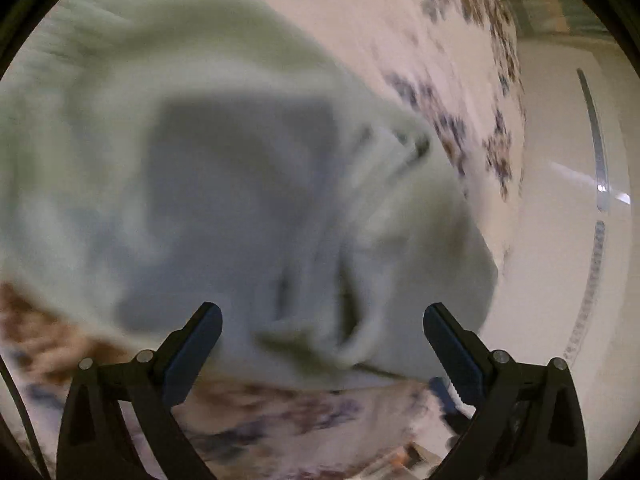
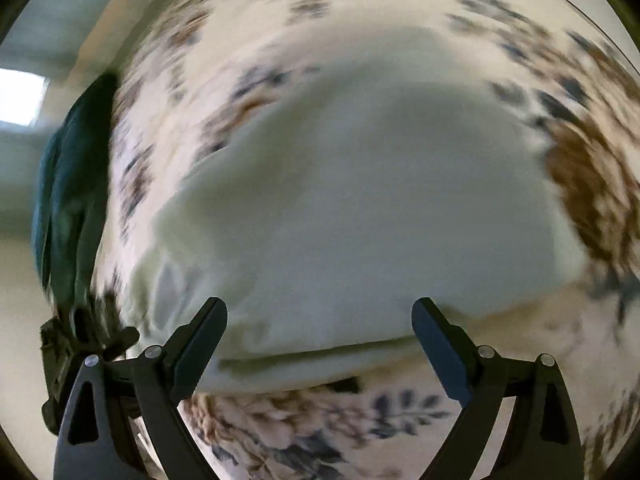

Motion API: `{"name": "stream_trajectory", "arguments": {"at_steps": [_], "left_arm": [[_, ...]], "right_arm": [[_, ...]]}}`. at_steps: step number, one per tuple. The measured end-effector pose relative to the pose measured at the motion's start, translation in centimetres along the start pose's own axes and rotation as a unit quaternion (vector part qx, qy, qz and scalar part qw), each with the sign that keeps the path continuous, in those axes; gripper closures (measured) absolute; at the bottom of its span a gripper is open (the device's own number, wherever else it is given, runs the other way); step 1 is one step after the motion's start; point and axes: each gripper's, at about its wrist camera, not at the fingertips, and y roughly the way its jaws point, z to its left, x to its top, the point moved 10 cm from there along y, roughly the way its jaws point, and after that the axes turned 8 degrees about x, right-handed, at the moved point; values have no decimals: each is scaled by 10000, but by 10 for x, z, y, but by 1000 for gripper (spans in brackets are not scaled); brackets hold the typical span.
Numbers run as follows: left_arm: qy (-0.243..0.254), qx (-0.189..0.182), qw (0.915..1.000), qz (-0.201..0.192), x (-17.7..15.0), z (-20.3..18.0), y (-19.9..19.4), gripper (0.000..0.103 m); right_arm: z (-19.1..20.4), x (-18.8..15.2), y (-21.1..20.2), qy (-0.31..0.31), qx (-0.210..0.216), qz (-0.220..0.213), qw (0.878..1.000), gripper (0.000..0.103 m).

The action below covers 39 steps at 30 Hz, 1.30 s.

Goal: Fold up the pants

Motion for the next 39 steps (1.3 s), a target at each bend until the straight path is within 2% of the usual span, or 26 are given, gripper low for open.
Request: {"name": "stream_trajectory", "arguments": {"at_steps": [2,4,5,8,10,11,12,13,14,15,17,19,20,21,22,24,25,26,27,28,29,30,33,35,37,39], "left_arm": [[223,86,9995,220,-1,-17,26,3],[564,734,9957,45,0,-20,40,30],[811,1037,9913,-73,-2,-20,42,76],[945,1163,9872,-539,-18,-14,16,83],[827,1384,9841,-741,-29,8,3,82],[658,1439,9854,-623,-32,22,6,81],[264,1341,9892,-532,-34,37,9,79],[-140,1019,9937,-448,-33,47,10,78],[-240,842,9954,-379,-33,48,10,73],[-233,755,9964,-290,-32,45,8,68],[-67,946,9950,-308,-30,43,-10,63],[192,1398,9873,-733,-26,41,-37,58],[259,1520,9835,-951,-24,40,-47,52],[312,1633,9795,-1139,-21,40,-56,46],[329,1745,9758,-1273,-17,39,-62,46],[417,1759,9739,-1372,-5,32,-62,46],[431,1828,9726,-1372,-1,30,-57,46],[457,1837,9723,-1368,8,27,-51,46],[504,1778,9737,-1336,15,24,-44,46],[544,1805,9739,-1263,23,20,-36,46],[554,1803,9745,-1219,27,17,-31,46],[577,1671,9776,-1142,32,11,-25,46],[620,1442,9815,-1096,42,-10,-24,46],[761,1354,9810,-1160,49,-24,-28,46],[1020,1284,9803,-1098,54,-39,-26,41],[1243,1277,9805,-830,58,-54,-6,40]], "right_arm": [[-24,5,-9,311,28,-50,9995,7],[-42,10,-17,401,-22,-80,9992,7],[-47,13,-20,398,-38,-91,9992,7],[-56,24,-32,384,16,-153,9991,7],[-57,34,-41,301,24,-182,9994,7],[-58,40,-46,229,5,-216,9995,7],[-57,44,-50,172,-12,-216,9996,7],[-57,50,-53,112,-25,-194,9997,7],[-56,56,-55,64,-41,-184,9998,7],[-54,63,-55,5,-43,-155,9999,7],[-45,76,-54,-3,66,-73,10000,7],[-27,87,-48,-108,295,-19,9995,7],[-11,95,-40,-211,427,36,9989,8],[13,103,-27,-382,696,118,9968,15],[28,107,-18,-540,839,183,9948,22],[68,109,24,-951,1033,636,9880,51],[85,108,46,-1178,1036,869,9838,52],[101,105,73,-1445,1055,1223,9762,60],[105,105,93,-1596,886,1403,9731,69],[100,109,119,-1792,518,1626,9689,70],[87,116,132,-1858,159,1689,9678,93],[64,129,142,-1717,-237,1731,9695,103],[41,147,133,-1129,15,1752,9780,103],[45,155,104,-1627,-325,1438,9756,102],[49,159,81,-1874,-478,1181,9740,85],[56,160,57,-1867,-150,1096,9762,48]]}}
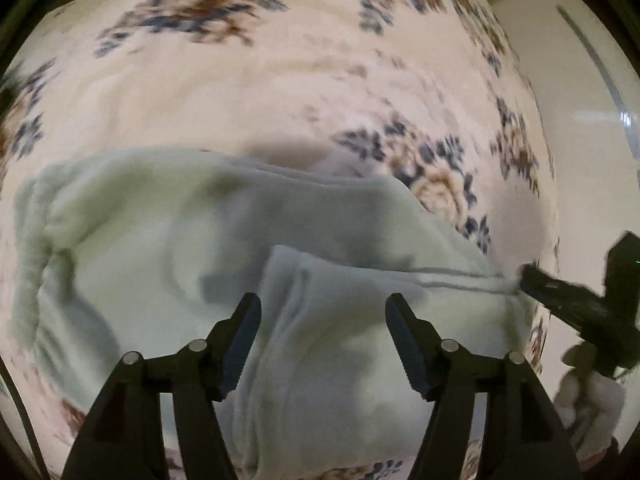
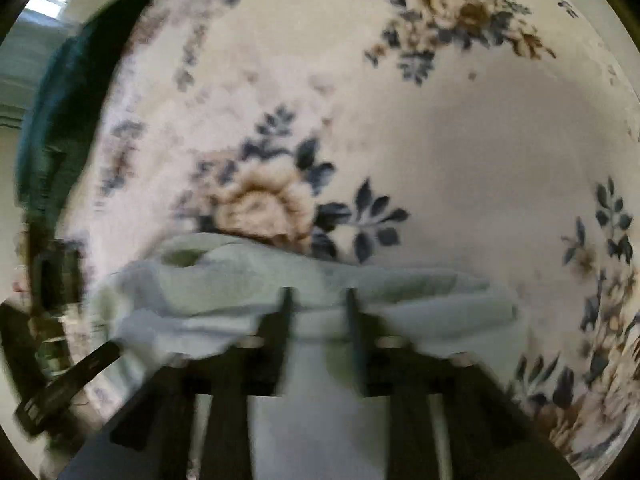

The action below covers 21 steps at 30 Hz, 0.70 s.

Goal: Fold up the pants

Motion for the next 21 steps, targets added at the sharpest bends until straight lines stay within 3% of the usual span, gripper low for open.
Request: {"name": "stream_trajectory", "arguments": {"at_steps": [2,4,6,9,11,12,14,16,19,21], "left_arm": [[172,34,9995,254,1,-10,17,41],[421,271,9986,140,6,-17,27,45],[682,574,9960,-18,9,-18,29,71],[902,760,9916,-527,22,-19,12,85],[805,781,9895,-906,36,-17,-3,85],[779,974,9870,-1018,45,-9,0,85],[433,1281,9889,-622,55,19,30,86],[-87,868,9956,-344,57,38,32,85],[-422,476,9974,-329,55,49,8,78],[-557,114,9981,-221,46,48,-3,59]], "right_arm": [[-2,-5,-17,107,236,-59,9996,32],[-11,-10,-26,214,207,-59,9995,32],[-28,-13,-38,276,-18,-138,9995,32],[-52,-24,-50,321,-338,-197,9987,32],[-73,-33,-48,500,-373,-156,9979,32],[-78,-35,-40,569,-367,-122,9976,32],[-94,-40,-27,716,-326,-20,9969,32],[-101,-44,-18,847,-300,73,9959,32],[-102,-42,-29,984,-89,-119,9950,32],[-101,-40,-41,1038,46,-291,9942,32]]}}
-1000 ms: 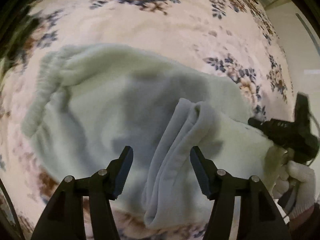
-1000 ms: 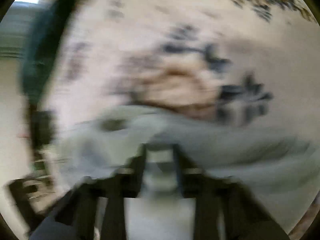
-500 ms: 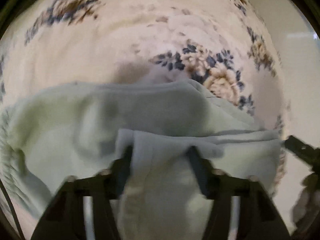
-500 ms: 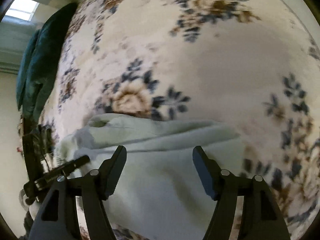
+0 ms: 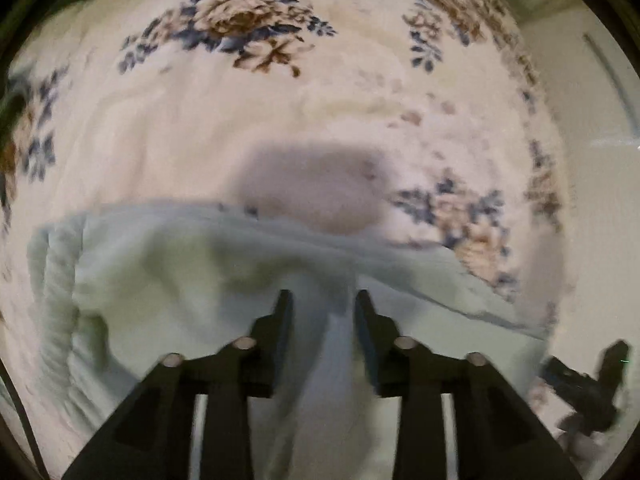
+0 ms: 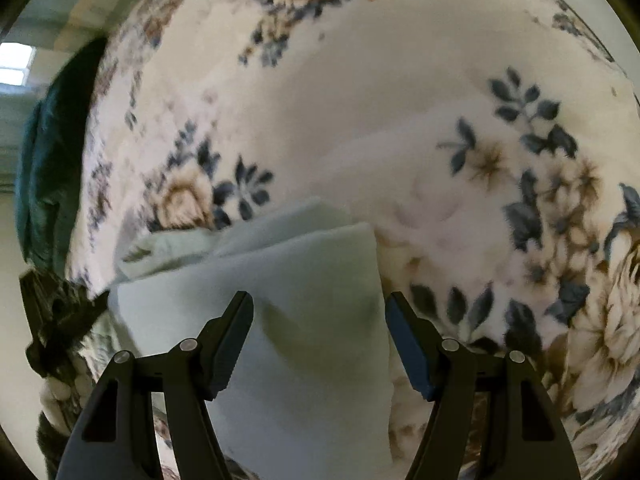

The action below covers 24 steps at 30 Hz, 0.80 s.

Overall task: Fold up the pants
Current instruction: 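Grasp the pants fold edge with the left gripper while the right gripper grasps fabric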

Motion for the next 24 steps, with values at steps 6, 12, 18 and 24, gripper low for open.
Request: {"name": "stream_trajectory", "arguments": {"at_steps": [6,12,18,24], "left_arm": [[144,-607,9965,557,-76,-11,-15,47],[-169,-460,9961,739,-113,-6,3,47],[-349,-448,9972,484,-117,5,-15,47],[-319,-245,9983,424,-123,14,-17,47]], "right_arm": [[4,-40,-30,362,497,100,9981,32],[-20,-136,-37,1415,944,121,9853,34],[-27,-172,-21,2394,1744,-74,9551,37],[-23,-191,-13,2603,1846,74,9477,37]]}}
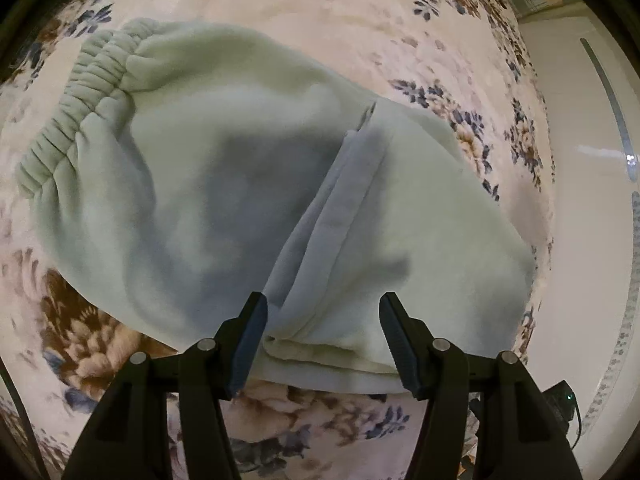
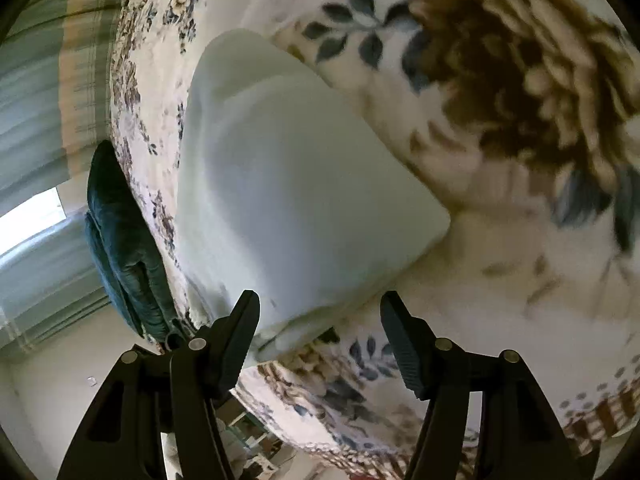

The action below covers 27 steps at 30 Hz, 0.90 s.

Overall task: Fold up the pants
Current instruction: 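Grasp the pants fold edge with the left gripper while the right gripper grasps fabric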

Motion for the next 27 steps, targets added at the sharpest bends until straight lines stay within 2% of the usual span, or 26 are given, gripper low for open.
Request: {"name": "stream_trajectory", "arguments": {"at_steps": [2,5,7,8,11,16,18,20,22,23,24,25,26,27], "left_arm": [[-80,47,9999,67,-1,1,10,47],[-85,33,9999,80,0,-3,21,47],[-29,105,9999,-109,1,-5,16,70],[93,111,9997,-179,1,-8,13,80],[196,166,9987,-446,-4,-9,-6,87],[204,95,9980,-595,-21,-13,-31,87],[172,316,9977,-577,-21,-3,-21,87],[6,501,9980,-384,-23,13,-1,87],[-197,427,9989,-63,-25,28,25,83],[-342,337,9988,-13,-25,32,29,78],[-505,273,9983,25,-25,36,28,67],[-609,224,9979,39,-26,40,24,64],[-643,196,9977,17,-28,43,18,58],[-642,263,9976,-8,-31,47,11,57]], "right_arm": [[1,0,2,76,184,-102,9997,38],[8,14,4,12,401,-362,9985,56],[10,23,10,-56,333,-473,9983,68],[8,26,12,-49,257,-555,9981,84],[8,29,6,-90,152,-803,9966,87],[22,26,-16,-319,82,-1179,9925,89],[21,28,-25,-404,27,-1207,9919,89],[16,31,-25,-438,-166,-1150,9923,89],[8,33,-20,-423,-286,-1023,9934,89],[2,35,-18,-421,-415,-948,9937,89],[-1,35,-16,-408,-459,-900,9940,86],[-3,35,-13,-405,-446,-779,9951,86],[-5,35,-13,-397,-480,-667,9958,79],[-9,33,-15,-370,-541,-591,9961,67]]}}
